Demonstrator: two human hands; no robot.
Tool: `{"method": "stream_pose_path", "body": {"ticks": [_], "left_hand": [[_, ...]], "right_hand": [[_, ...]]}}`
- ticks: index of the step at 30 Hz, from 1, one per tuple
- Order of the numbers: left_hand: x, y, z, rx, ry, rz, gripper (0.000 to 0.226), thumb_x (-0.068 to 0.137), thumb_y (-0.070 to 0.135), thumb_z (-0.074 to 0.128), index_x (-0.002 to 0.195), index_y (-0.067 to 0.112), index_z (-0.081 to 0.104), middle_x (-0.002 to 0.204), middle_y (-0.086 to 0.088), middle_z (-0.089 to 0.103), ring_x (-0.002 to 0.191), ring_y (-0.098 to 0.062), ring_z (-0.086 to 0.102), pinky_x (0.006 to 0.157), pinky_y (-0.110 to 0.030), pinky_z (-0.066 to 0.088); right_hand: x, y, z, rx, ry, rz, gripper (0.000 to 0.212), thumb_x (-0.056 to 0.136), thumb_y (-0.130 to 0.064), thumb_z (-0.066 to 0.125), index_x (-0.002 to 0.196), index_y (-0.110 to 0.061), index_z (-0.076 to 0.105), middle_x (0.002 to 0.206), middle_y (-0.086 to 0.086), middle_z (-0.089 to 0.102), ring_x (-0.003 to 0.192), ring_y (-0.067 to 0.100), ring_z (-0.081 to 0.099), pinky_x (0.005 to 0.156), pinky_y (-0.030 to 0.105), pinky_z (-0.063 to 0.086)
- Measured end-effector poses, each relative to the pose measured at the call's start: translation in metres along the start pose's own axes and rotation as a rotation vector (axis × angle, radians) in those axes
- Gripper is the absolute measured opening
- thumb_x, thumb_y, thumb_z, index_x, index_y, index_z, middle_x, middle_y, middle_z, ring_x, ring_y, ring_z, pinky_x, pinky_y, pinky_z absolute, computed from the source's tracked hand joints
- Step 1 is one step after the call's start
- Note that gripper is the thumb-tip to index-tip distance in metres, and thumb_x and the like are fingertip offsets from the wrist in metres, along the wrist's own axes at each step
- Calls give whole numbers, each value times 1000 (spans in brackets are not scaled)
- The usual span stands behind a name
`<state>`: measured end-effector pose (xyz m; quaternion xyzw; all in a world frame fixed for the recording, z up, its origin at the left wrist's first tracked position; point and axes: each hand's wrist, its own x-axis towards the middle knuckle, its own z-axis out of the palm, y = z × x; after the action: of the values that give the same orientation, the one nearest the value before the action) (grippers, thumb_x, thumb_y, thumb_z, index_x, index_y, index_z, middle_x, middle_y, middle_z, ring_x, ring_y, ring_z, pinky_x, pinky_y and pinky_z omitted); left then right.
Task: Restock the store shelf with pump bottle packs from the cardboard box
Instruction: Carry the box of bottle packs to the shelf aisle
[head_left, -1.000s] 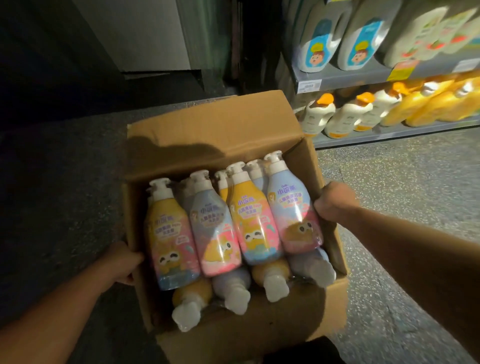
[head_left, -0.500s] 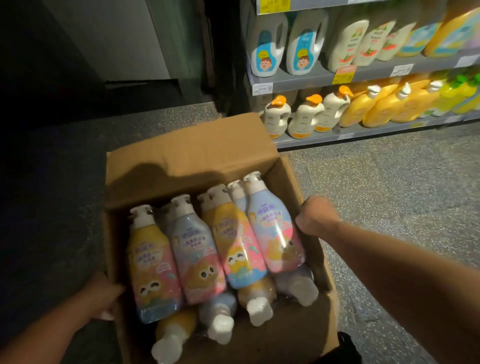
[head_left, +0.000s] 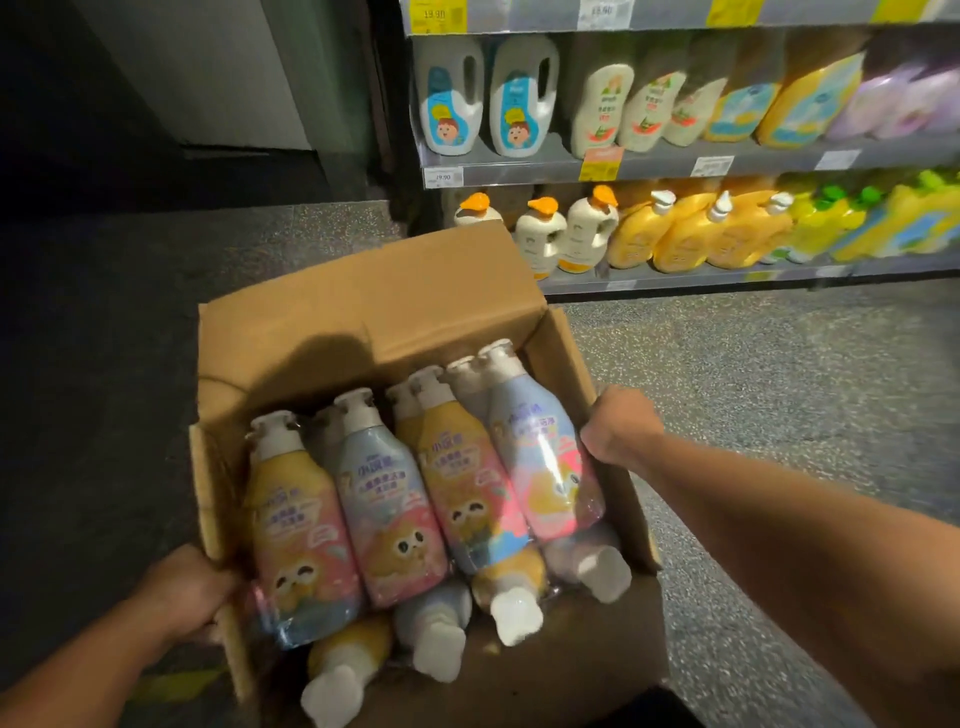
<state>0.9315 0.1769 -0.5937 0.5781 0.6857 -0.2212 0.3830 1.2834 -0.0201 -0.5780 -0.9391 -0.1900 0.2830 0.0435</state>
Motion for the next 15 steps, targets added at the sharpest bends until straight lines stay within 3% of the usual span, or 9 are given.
{"method": "stream_pose_path", "body": {"ticks": [5,8,11,15], "left_hand": [[-33,24,43,32,26,81,19,82,1,63,67,-7,72,59,-22,69,55,-33,69,54,-38,59],[-51,38,69,69,56,63,10,67,0,68,66,-10,72,58,-24,68,58,-39,69,54,-41,58],[-72,51,97,60,61,38,27,42,10,68,59,-10,71,57,-27,66,63,-41,70,63,-52,58],[-117,89,143,47,87,13,25,40,14,70,54,-6,71,57,-24,68,68,-40,70,69,-52,59]], "right_hand": [[-9,76,-11,-6,10,43,31,86,-7,51,112,5,62,119,23,64,113,37,61,92,38,50],[-3,118,-18,-29,-12,35,32,86,-8,53,113,6,62,119,24,64,113,37,61,91,38,51],[13,159,-37,-17,-25,-2,30,86,-10,55,111,5,64,114,22,66,107,36,64,83,36,53],[30,213,-67,-19,-45,-50,26,89,-10,52,108,3,65,111,20,66,104,34,64,77,31,50]]}}
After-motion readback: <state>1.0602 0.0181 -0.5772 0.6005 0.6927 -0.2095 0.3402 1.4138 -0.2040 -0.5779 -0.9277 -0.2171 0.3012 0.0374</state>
